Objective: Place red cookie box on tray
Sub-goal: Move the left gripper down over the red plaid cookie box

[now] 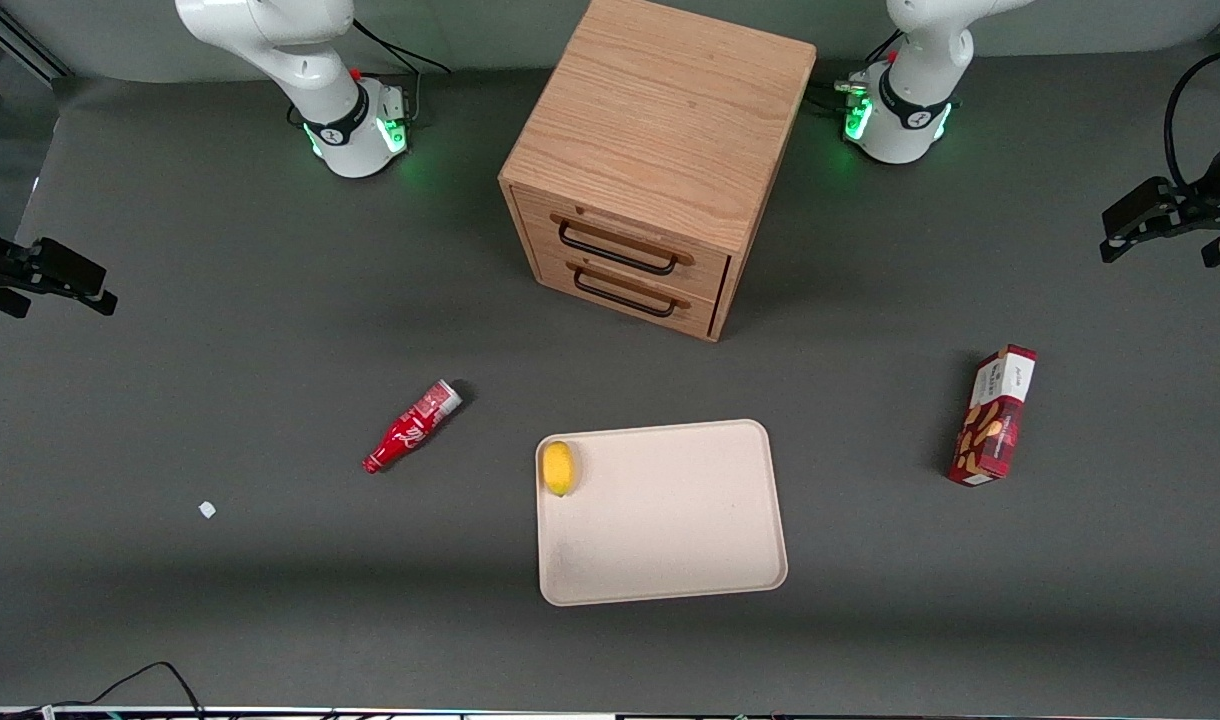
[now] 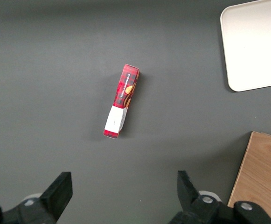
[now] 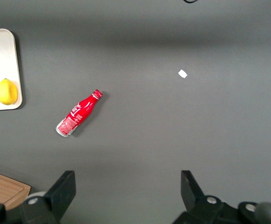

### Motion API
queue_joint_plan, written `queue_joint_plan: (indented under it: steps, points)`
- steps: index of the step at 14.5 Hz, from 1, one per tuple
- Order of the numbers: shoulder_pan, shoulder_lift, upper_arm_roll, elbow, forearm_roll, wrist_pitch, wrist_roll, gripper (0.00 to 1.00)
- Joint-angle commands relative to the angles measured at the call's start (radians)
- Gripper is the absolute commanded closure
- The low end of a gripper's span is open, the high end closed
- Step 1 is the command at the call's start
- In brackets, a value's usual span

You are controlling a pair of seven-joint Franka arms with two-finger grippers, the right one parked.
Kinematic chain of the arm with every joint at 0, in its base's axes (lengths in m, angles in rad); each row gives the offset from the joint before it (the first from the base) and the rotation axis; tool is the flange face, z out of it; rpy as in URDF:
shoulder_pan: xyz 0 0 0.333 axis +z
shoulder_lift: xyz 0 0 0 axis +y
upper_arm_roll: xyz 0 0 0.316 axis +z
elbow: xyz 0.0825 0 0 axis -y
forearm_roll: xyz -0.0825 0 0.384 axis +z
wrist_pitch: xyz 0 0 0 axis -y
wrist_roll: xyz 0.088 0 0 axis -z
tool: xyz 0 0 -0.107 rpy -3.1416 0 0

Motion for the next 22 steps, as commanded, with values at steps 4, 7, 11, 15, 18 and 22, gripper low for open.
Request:
queue_joint_plan:
  steps: [4, 7, 11, 15, 18, 22]
  points:
    - [0.009, 0.04, -0.003, 0.001, -0.011, 0.006, 0.017, 0.0]
    - [0.012, 0.169, -0.001, -0.02, 0.008, 0.069, 0.074, 0.0]
    - [0.014, 0.258, 0.005, -0.164, 0.018, 0.302, 0.077, 0.0]
    - [0.009, 0.324, 0.005, -0.298, 0.132, 0.549, 0.09, 0.0]
    - [0.005, 0.376, 0.005, -0.354, 0.189, 0.652, 0.091, 0.0]
    - [0.003, 0.421, 0.006, -0.417, 0.257, 0.802, 0.093, 0.0]
